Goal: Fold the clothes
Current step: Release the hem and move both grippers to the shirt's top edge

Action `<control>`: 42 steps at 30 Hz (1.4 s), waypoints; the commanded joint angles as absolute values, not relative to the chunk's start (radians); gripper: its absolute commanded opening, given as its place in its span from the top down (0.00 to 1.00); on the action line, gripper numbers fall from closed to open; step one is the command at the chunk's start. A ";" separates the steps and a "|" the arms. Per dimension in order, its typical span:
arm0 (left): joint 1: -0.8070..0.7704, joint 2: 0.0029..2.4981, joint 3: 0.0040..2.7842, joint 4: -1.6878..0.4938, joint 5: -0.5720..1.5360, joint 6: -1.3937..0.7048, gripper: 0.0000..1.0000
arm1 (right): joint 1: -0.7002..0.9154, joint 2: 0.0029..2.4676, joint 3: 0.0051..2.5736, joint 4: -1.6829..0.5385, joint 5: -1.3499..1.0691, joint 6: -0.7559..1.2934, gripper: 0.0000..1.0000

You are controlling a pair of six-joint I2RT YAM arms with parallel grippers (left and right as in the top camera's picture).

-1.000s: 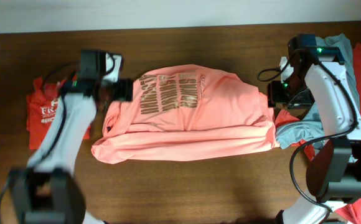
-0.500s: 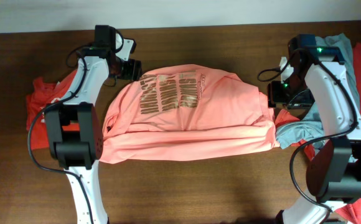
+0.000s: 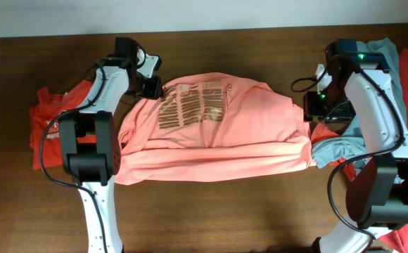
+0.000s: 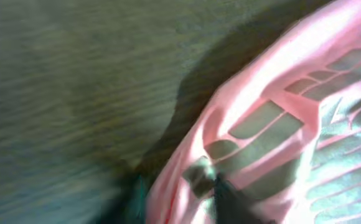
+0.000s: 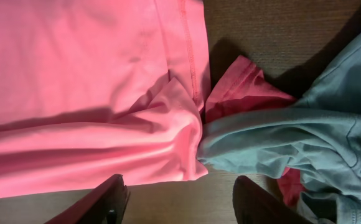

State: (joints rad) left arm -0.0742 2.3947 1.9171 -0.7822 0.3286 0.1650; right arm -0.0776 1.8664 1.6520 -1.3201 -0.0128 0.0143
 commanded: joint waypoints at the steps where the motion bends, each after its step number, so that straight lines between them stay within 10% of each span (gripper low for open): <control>1: -0.081 2.429 1.929 -0.801 0.364 0.171 0.86 | -0.072 1.865 1.655 -1.314 -0.018 0.012 0.43; 14: -0.068 2.365 2.208 -1.103 0.358 0.095 0.99 | -0.069 1.901 1.655 -0.897 -0.197 -0.082 0.47; 27: -0.070 2.355 2.207 -1.347 0.288 0.038 0.99 | 0.036 2.200 1.655 -0.558 -0.233 -0.092 0.27; 42: -0.070 2.355 2.207 -1.351 0.287 0.038 0.99 | 0.042 2.313 1.655 -0.488 -0.254 -0.062 0.39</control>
State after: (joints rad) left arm -0.0757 2.3848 2.1952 -1.3495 0.2955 0.0475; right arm 0.0410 2.2681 1.6554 -0.4915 -0.2283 -0.0776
